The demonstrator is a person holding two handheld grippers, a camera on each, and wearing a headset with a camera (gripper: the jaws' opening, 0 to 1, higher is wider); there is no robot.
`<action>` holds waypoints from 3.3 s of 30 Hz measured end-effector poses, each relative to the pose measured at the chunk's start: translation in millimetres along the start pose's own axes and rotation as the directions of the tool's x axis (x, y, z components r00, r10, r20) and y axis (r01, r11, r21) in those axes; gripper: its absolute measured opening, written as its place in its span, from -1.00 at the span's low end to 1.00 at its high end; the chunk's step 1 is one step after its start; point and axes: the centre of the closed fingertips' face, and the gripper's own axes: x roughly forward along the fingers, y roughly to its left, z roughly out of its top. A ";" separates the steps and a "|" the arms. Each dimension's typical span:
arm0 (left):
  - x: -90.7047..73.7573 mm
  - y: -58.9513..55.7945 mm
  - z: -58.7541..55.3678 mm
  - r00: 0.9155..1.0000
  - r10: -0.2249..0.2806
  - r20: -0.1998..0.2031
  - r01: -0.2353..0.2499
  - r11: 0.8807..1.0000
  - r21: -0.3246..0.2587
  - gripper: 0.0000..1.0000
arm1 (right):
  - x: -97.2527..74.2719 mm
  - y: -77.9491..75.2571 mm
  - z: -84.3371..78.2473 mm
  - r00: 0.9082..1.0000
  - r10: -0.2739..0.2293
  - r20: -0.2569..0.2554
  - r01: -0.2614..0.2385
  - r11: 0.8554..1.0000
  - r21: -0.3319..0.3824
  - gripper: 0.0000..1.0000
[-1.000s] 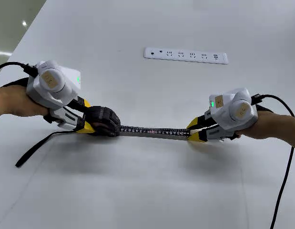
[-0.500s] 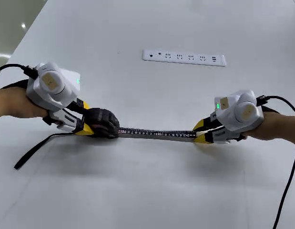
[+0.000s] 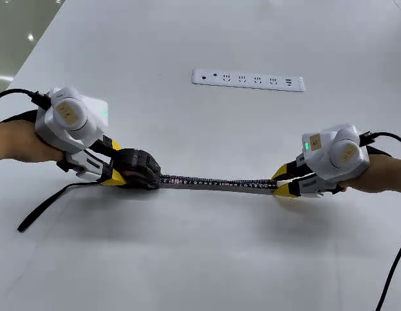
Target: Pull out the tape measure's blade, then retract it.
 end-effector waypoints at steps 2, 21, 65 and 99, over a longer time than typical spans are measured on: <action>0.0 -0.7 0.1 1.000 0.001 -0.003 -0.001 1.000 0.001 -0.49 | 0.0 0.0 0.1 1.000 -0.001 -0.003 0.001 1.000 -0.002 -0.83; 1.8 0.6 0.8 1.000 0.002 -0.026 -0.002 1.000 0.021 -0.46 | -1.2 -0.7 -1.0 0.999 -0.003 -0.032 0.004 1.000 0.012 -0.77; -15.4 -7.3 -12.1 0.997 0.064 -0.046 -0.066 0.996 -0.060 0.14 | -26.6 3.8 -11.8 0.994 -0.102 -0.032 0.103 0.993 0.057 -0.26; -31.4 -36.6 8.1 0.966 0.203 0.159 -0.150 0.944 -0.295 0.76 | -41.0 37.6 11.9 0.969 -0.229 0.092 0.181 0.914 0.364 0.47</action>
